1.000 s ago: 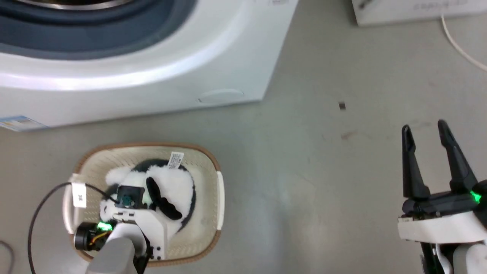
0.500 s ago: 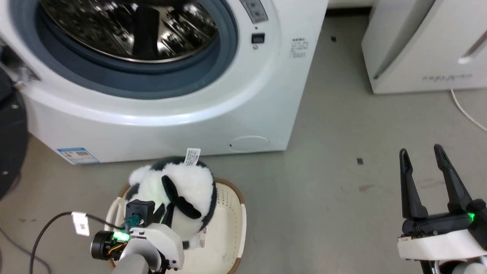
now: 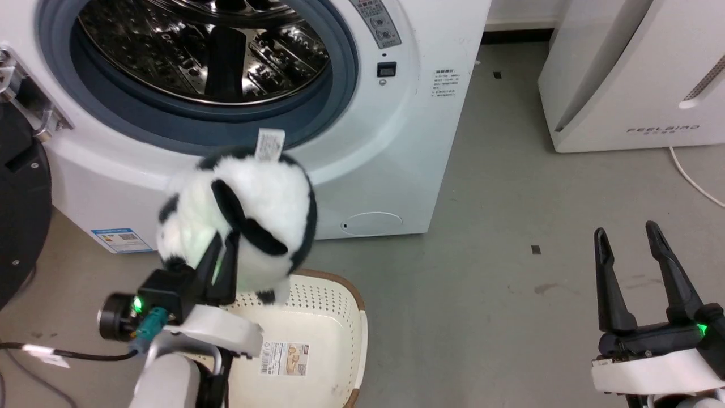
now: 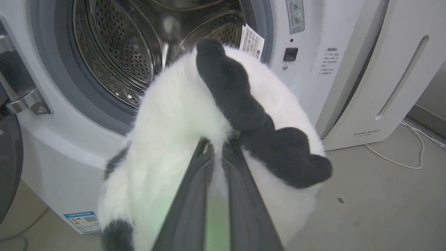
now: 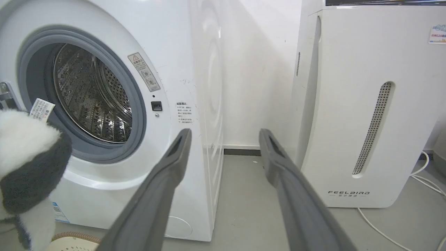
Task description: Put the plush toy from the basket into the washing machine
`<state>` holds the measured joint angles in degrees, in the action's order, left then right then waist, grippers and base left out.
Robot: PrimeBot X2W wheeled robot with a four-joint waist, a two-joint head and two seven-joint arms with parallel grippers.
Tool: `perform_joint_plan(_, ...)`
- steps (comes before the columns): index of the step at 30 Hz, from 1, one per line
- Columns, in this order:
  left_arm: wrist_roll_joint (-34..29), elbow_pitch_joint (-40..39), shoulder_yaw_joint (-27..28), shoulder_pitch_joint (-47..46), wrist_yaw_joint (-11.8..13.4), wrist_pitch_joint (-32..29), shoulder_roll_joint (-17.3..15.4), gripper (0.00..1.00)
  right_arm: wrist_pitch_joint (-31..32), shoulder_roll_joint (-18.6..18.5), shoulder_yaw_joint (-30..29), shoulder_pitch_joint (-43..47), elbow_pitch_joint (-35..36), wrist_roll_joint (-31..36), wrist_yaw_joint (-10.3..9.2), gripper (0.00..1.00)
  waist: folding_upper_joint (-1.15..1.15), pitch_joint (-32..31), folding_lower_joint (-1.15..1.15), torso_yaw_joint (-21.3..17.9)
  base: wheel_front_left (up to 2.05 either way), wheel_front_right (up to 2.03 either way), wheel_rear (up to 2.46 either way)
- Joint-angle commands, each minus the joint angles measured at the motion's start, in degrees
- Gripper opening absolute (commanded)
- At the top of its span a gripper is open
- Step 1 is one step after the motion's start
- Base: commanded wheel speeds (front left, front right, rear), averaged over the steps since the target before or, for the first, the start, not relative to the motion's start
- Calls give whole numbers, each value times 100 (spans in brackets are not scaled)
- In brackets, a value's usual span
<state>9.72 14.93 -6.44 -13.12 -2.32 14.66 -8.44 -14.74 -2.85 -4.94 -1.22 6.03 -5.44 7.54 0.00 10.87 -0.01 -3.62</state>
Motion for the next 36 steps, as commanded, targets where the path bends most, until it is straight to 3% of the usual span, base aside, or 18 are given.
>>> perform_joint_plan(1, -63, -279, 67, -73, -33, 33, -50, 0, -26, -3, 6, 3, 45, -11, -5, 100, 0, 131, 1, -73, 0, 0, 0)
perform_joint_plan(9, -167, -846, 344, -789, -145, 33, -272, 0, -26, -3, 44, -246, 207, -78, -5, 100, 0, 786, 1, -354, 0, 0, 0)
perform_joint_plan(11, -181, -779, 440, -1309, -206, 33, -498, 0, -26, -3, 74, -403, 285, -133, -5, 100, 0, 1147, 1, -522, 0, 0, 0)
perform_joint_plan(12, -169, -594, 584, -2180, -275, -167, -894, 0, -26, -3, 103, -617, 407, -253, -5, 100, 0, 1662, 1, -763, 0, 0, 0)
perform_joint_plan(23, -383, 617, 312, -4986, -486, -1071, -2318, 0, -26, -3, 122, -1067, 734, -683, -5, 100, 0, 2920, 1, -1317, 0, 0, 0)
perform_joint_plan(26, -787, 1024, 120, -5787, -474, -1203, -2705, 0, -26, -3, 164, -1159, 814, -744, -5, 100, 0, 3209, 1, -1417, 0, 0, 0)
perform_joint_plan(31, -1243, 1763, -276, -6854, -491, -1353, -3081, 0, -26, -3, 277, -1273, 921, -839, -5, 100, 0, 3548, 1, -1615, 0, 0, 0)
perform_joint_plan(36, -1327, 2517, -778, -7344, -511, -1431, -3208, 0, -26, -3, 349, -1296, 994, -897, -5, 100, 0, 3750, 1, -1721, 0, 0, 0)
